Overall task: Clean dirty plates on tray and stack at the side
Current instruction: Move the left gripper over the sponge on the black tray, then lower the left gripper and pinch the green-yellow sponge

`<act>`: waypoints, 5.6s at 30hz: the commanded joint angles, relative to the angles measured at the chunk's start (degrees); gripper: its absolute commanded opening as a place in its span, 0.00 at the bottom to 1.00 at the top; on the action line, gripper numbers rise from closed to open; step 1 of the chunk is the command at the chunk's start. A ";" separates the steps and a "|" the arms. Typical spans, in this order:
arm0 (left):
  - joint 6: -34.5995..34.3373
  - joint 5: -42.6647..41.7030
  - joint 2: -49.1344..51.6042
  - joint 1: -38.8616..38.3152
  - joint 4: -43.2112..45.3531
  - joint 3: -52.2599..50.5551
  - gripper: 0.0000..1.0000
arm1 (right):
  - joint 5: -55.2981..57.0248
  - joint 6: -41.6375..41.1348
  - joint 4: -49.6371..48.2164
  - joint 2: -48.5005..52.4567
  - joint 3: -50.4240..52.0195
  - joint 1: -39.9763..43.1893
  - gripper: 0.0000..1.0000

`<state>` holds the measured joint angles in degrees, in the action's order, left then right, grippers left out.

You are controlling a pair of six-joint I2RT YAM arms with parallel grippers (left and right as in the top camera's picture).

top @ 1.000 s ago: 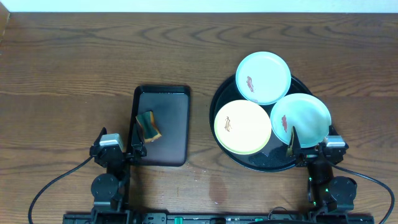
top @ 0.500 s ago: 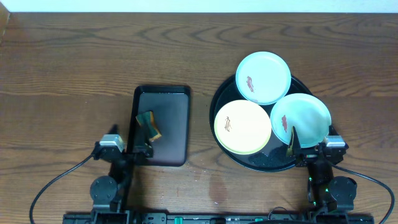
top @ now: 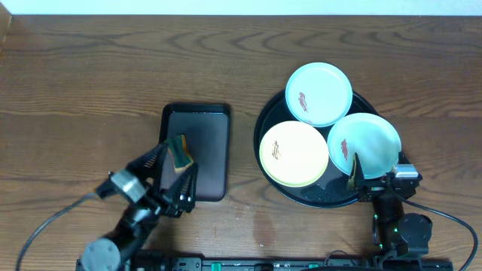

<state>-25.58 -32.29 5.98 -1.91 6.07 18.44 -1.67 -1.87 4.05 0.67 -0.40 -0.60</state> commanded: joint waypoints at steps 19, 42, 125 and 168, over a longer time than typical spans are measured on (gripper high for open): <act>3.15 15.04 59.04 -0.26 -59.06 41.70 0.86 | 0.13 0.85 0.22 -0.24 0.07 0.13 0.99; -4.72 31.76 85.42 -7.43 -58.62 47.32 0.86 | 0.13 0.85 0.22 -0.24 0.09 0.13 0.99; -2.75 25.59 96.59 -5.60 -32.70 31.54 0.76 | 0.13 0.85 0.22 -0.24 0.07 0.13 0.99; -2.56 28.24 88.65 -5.62 -34.75 32.57 0.69 | 0.13 0.85 0.22 -0.24 0.09 0.13 0.99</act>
<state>-28.21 -2.24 95.72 -7.70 -28.36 51.48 -1.65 -1.87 4.03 0.69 -0.40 -0.60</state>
